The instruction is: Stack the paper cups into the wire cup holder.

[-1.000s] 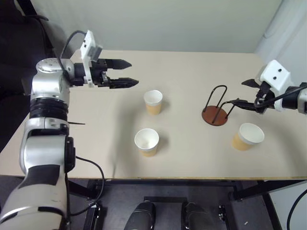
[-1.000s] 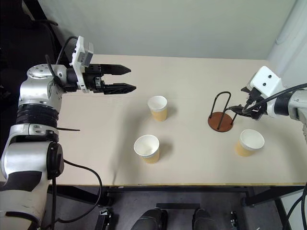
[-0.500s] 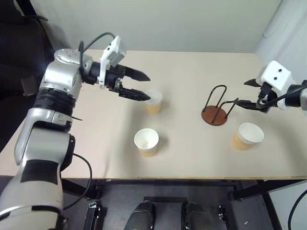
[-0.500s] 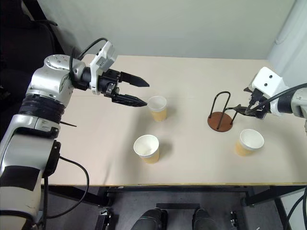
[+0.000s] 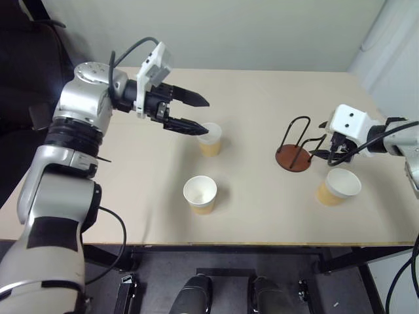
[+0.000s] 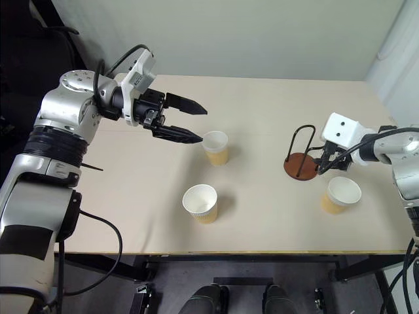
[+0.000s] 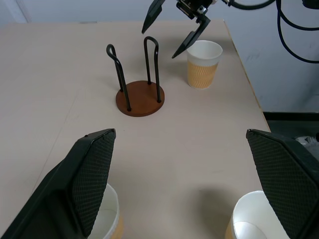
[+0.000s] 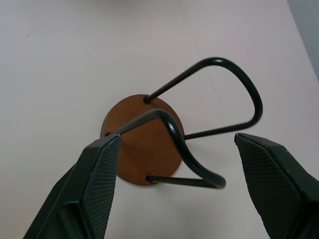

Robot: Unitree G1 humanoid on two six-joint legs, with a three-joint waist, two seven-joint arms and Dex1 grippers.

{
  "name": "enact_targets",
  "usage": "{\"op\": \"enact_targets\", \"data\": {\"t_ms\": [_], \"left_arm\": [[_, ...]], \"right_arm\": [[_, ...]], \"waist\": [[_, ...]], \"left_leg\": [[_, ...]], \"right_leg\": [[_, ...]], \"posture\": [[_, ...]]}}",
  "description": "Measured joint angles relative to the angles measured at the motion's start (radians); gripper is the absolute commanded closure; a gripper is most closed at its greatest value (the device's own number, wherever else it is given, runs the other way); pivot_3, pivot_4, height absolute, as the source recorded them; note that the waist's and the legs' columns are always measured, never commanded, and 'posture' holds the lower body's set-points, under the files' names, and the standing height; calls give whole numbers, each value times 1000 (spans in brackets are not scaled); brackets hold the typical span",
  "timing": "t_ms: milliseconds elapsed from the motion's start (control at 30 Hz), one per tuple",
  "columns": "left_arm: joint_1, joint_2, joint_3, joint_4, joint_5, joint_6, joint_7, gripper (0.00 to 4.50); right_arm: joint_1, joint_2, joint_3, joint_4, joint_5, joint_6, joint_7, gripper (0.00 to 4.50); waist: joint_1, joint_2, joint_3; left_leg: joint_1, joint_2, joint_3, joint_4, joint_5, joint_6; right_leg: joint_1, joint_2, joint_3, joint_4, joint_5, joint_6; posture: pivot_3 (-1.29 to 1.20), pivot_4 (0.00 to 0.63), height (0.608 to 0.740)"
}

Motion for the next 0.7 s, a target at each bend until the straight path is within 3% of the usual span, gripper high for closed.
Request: {"op": "enact_targets", "data": {"t_ms": [133,233,500,533,700], "left_arm": [[0,0,9,0,0,-1,0,0],[0,-1,16,0,1,-1,0,0],[0,-4,35,0,6,-4,-1,0],[0,-4,35,0,6,-4,-1,0],[0,-7,36,0,7,-5,-1,0]], "right_arm": [[0,11,12,21,-39,-39,-1,797],[0,20,13,29,-62,-60,-1,1354],[-11,32,21,50,-127,-111,0,4268],[-14,33,21,50,-131,-113,0,4456],[-17,35,21,50,-142,-115,14,4456]], "waist": [[-1,0,0],[-2,0,0],[-2,0,0],[-2,0,0],[-2,0,0]], "left_leg": [[0,0,0,0,0,0],[0,0,0,0,0,0],[0,0,0,0,0,0],[0,0,1,0,0,0],[0,0,0,0,0,0]], "right_leg": [[0,0,0,0,0,0],[0,1,0,0,0,0],[0,0,0,0,0,0],[0,0,-1,0,0,0],[0,0,-1,0,0,0]], "posture": [[0,150,740],[0,150,740],[0,150,740],[0,150,740],[0,150,740]]}}
